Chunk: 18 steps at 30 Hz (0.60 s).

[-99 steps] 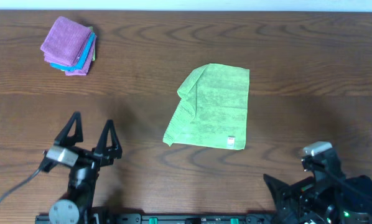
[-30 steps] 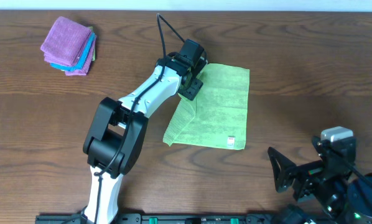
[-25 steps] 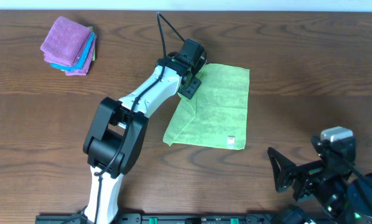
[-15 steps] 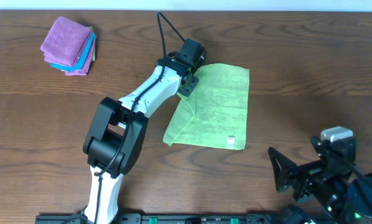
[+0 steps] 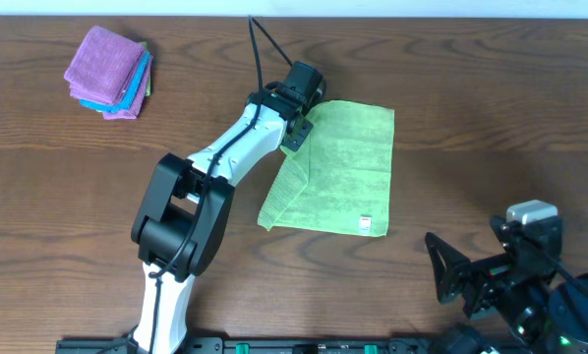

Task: Fold the cloth
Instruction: 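Grasp the folded-under left edge with the left gripper and unfold it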

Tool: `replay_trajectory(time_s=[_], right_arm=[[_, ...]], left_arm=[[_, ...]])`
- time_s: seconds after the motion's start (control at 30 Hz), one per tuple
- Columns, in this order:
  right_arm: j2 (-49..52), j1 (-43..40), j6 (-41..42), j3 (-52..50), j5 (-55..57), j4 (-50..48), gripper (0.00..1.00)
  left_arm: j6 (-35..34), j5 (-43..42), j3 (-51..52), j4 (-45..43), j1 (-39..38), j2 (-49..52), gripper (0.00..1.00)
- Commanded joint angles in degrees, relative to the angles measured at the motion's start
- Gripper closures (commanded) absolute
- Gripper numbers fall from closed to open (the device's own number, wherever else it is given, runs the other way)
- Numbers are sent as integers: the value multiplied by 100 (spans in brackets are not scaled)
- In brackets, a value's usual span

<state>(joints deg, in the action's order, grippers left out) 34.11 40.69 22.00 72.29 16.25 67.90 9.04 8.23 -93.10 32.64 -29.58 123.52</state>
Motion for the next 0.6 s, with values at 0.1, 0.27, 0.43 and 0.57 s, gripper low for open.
replay_trajectory(time_s=[0.1, 0.27, 0.43, 0.57], right_arm=[[4, 48, 70, 2, -17, 2, 8], [4, 48, 68, 2, -11, 17, 8], [4, 48, 68, 2, 52, 17, 7], [4, 48, 68, 2, 52, 20, 7]], left_arm=[[125, 267, -76, -173, 44, 4, 94], [109, 33, -76, 125, 24, 0, 87], [103, -557, -79, 337, 22, -66, 53], [105, -678, -120, 339, 20, -142, 33]])
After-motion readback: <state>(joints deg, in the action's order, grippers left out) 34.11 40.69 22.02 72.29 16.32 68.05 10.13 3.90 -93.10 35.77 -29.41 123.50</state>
